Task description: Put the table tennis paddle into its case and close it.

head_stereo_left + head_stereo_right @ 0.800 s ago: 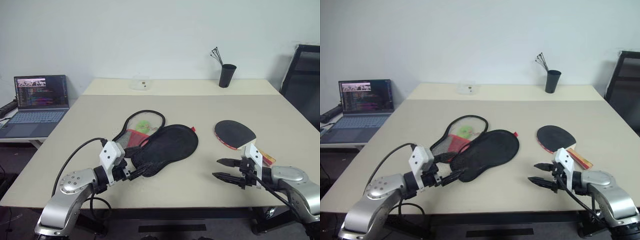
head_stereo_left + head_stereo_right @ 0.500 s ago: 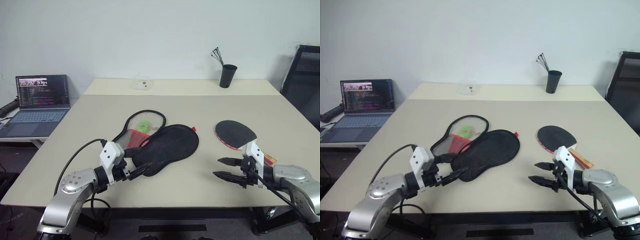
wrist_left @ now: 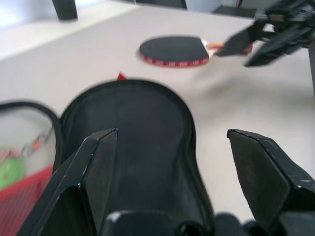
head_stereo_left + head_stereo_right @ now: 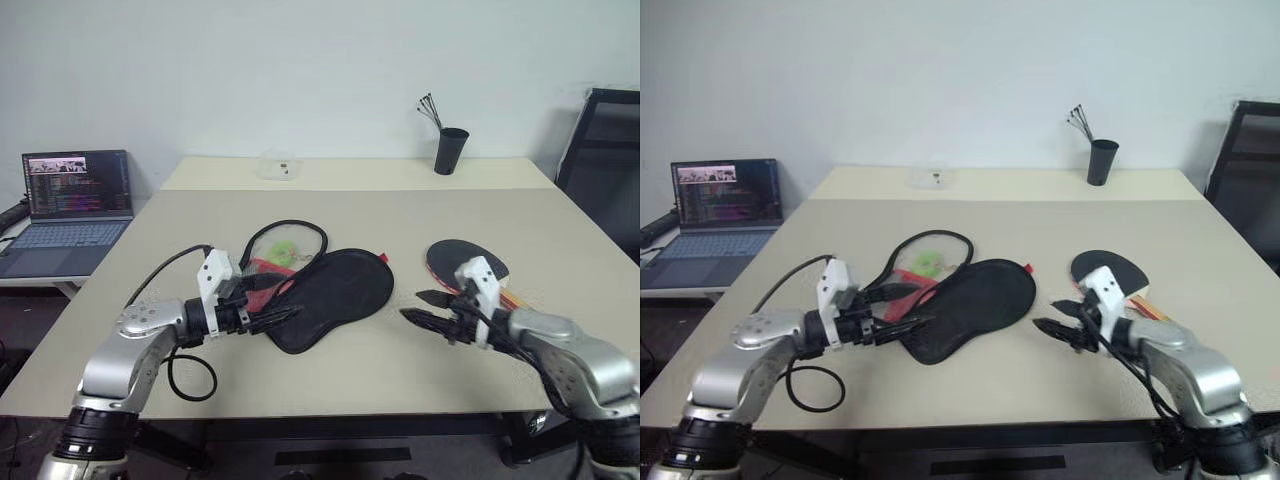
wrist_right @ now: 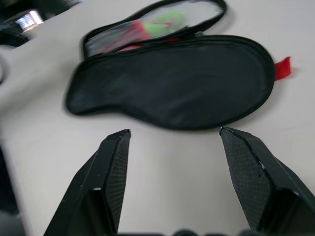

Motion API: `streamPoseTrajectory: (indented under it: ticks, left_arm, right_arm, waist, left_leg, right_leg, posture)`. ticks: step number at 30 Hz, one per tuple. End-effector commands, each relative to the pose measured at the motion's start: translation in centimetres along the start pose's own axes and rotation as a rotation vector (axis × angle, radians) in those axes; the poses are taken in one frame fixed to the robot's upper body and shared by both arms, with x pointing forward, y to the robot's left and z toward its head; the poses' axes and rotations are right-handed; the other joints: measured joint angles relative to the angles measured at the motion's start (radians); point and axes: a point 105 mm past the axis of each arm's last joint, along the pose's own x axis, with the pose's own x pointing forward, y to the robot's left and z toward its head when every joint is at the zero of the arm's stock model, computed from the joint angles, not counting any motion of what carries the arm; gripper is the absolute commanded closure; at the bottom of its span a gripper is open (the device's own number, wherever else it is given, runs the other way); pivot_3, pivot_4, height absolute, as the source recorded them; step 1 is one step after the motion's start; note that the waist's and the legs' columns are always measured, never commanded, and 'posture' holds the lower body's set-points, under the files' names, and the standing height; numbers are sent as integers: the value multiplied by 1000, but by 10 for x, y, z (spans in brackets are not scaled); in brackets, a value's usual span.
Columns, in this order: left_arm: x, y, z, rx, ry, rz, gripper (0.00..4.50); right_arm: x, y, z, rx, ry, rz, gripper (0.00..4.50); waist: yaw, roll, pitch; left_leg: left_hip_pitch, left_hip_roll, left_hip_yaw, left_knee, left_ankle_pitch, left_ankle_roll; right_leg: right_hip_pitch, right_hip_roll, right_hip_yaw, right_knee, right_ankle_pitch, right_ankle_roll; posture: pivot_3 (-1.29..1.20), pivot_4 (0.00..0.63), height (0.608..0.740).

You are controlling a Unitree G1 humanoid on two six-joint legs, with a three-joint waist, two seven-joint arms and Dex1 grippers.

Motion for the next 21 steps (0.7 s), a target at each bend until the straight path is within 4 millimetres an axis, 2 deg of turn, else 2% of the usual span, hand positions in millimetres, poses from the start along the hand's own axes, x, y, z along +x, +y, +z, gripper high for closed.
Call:
streamPoseTrajectory:
  ticks: [1,7,12,21]
  left_arm:
    - [-11,18,19,65,-13,33,608]
    - [-16,27,28,100,6,37,608]
    - [-18,27,29,112,16,38,608]
    - [-20,26,29,118,27,39,608]
  right_arm:
    - [15,-6,11,31,-36,-62,1385]
    - [37,-23,4,87,-21,-187,1385]
    - [47,-25,-3,99,7,-211,1385]
    - [78,-4,-9,149,39,-149,1385]
  waist:
    - [0,0,0]
    - [1,-1,0]
    - [0,-1,0]
    - [-2,-1,0]
  left_leg:
    - [0,0,0,0,0,0]
    - [-1,-1,1,0,0,0]
    - [-1,0,1,-1,0,0]
    - [-1,1,1,-1,0,0]
  right_leg:
    - [0,0,0,0,0,0]
    - [0,0,1,0,1,2]
    - [-1,0,1,1,1,2]
    - [-2,3,3,1,3,5]
  posture:
    - [0,150,740]
    - [0,150,740]
    - [0,150,740]
    - [0,150,740]
